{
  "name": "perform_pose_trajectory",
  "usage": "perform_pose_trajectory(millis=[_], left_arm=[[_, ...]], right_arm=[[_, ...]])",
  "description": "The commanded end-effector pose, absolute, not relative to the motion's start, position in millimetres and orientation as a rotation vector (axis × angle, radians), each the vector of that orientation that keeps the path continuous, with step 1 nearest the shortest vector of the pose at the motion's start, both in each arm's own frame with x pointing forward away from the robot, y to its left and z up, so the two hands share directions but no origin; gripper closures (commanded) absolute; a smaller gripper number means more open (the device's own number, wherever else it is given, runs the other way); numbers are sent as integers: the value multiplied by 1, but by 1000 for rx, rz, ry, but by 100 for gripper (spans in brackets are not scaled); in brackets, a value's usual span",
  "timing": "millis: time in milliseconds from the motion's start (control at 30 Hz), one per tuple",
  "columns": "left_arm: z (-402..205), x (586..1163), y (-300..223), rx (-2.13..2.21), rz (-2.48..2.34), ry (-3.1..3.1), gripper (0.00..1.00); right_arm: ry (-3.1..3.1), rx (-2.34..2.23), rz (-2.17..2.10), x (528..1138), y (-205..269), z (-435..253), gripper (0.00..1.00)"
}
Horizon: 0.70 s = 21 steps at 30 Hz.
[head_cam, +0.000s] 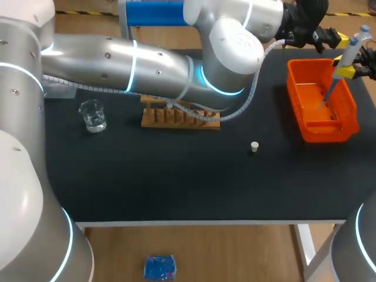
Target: Invert the test tube, pick up the pipette, mount the tip to pipette, aspirate from beaker and dispense into the tube, eject the tip, return the pipette, and cap with the stopper.
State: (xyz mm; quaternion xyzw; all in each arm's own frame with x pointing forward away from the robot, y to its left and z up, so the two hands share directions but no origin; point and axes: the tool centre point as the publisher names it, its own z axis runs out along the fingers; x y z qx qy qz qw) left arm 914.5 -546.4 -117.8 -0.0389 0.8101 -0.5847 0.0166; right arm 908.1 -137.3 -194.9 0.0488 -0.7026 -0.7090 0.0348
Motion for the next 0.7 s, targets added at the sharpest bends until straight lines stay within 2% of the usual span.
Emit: perform_pose_trajectory(millis=[33, 700], left_arm=[[-121, 914, -546, -123, -1860, 2479, 100], [-101, 911, -531, -137, -1817, 2441, 100]], right_arm=[[-2160, 154, -2175, 909, -138, -195, 100], [-2160, 154, -2175, 909, -138, -195, 100]])
